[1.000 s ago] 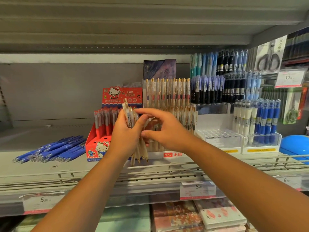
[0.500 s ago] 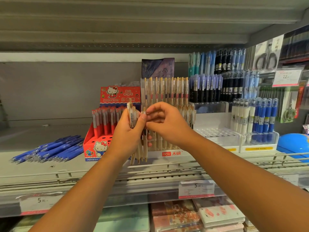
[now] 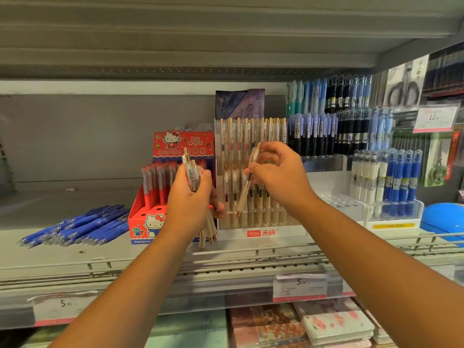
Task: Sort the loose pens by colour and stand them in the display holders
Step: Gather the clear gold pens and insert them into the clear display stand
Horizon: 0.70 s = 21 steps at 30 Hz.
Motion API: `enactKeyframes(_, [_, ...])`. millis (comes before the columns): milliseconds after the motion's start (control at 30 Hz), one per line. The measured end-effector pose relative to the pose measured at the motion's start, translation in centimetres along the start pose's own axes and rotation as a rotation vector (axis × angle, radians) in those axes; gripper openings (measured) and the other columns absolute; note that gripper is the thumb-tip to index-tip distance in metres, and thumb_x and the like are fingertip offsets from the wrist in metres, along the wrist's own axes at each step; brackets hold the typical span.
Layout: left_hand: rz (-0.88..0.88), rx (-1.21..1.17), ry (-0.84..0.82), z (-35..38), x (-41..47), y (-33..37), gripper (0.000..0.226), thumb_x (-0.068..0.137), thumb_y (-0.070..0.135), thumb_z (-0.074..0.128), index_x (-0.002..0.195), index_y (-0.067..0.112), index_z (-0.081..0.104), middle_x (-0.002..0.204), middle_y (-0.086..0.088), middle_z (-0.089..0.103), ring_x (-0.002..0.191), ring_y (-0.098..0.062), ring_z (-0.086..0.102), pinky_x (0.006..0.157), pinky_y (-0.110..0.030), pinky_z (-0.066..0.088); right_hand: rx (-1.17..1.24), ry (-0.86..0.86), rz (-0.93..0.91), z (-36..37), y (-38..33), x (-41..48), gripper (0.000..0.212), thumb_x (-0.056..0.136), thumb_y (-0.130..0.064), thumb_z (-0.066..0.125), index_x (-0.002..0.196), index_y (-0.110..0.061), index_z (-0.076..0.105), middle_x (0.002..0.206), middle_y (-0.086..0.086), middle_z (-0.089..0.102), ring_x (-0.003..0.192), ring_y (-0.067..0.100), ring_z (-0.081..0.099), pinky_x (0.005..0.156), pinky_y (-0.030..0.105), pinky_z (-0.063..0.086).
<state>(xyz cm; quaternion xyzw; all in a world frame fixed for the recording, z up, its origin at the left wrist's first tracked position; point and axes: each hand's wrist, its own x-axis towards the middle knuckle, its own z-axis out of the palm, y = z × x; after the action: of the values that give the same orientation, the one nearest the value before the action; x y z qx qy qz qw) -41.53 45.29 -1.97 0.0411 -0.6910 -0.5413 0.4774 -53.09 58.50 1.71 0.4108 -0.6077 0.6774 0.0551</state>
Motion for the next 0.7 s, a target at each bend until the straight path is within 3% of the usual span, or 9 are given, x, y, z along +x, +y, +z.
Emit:
enactKeyframes(100, [0.014,0.048,0.001,-0.1,0.0,-0.1,0.008,0.102,0.029,0.049,0.095,0.03,0.052,0.065,0.01,0.065,0.049,-0.011,0.061,0.045,-0.033,0.055,-0.141,0.081,-0.101,-0.7,0.8,0.2,0.046,0.088,-0.011,0.07,0.131,-0.018,0.053,0.108,-0.005,0.063,0.078,0.01,0.068,0.075,0.023,0.059])
enactKeyframes(233, [0.04,0.121,0.002,-0.2,0.2,-0.3,0.004,0.098,0.039,0.055,0.095,0.037,0.053,0.071,0.014,0.064,0.061,-0.008,0.061,0.056,-0.032,0.053,-0.249,0.141,-0.185,-0.7,1.6,0.1,0.041,0.087,-0.016,0.073,0.125,-0.021,0.059,0.1,-0.015,0.063,0.085,-0.001,0.063,0.075,0.013,0.054])
enactKeyframes(467, [-0.005,0.025,-0.072,-0.3,0.0,0.1,0.031,0.079,0.061,0.054,0.101,0.039,0.052,0.067,0.012,0.06,0.052,-0.007,0.054,0.048,-0.029,0.048,-0.179,0.269,-0.219,-0.8,2.1,0.2,0.036,0.085,-0.015,0.075,0.113,-0.028,0.056,0.095,-0.017,0.063,0.086,-0.004,0.062,0.075,0.01,0.052])
enactKeyframes(567, [0.005,0.036,-0.074,-0.3,0.0,0.0,0.027,0.082,0.06,0.051,0.099,0.039,0.051,0.066,0.012,0.06,0.05,-0.008,0.053,0.046,-0.029,0.047,-0.218,0.188,-0.185,-0.6,2.6,0.0,0.034,0.084,-0.015,0.076,0.109,-0.028,0.056,0.093,-0.014,0.063,0.083,-0.001,0.062,0.074,0.015,0.054])
enactKeyframes(700, [0.016,0.068,-0.057,-0.2,0.1,-0.1,0.028,0.081,0.062,0.047,0.1,0.042,0.051,0.078,0.011,0.061,0.06,-0.007,0.055,0.05,-0.028,0.046,-0.327,0.039,-0.148,-0.2,3.4,-0.4,0.029,0.082,-0.015,0.077,0.099,-0.025,0.056,0.085,-0.007,0.061,0.071,-0.008,0.058,0.064,0.007,0.049])
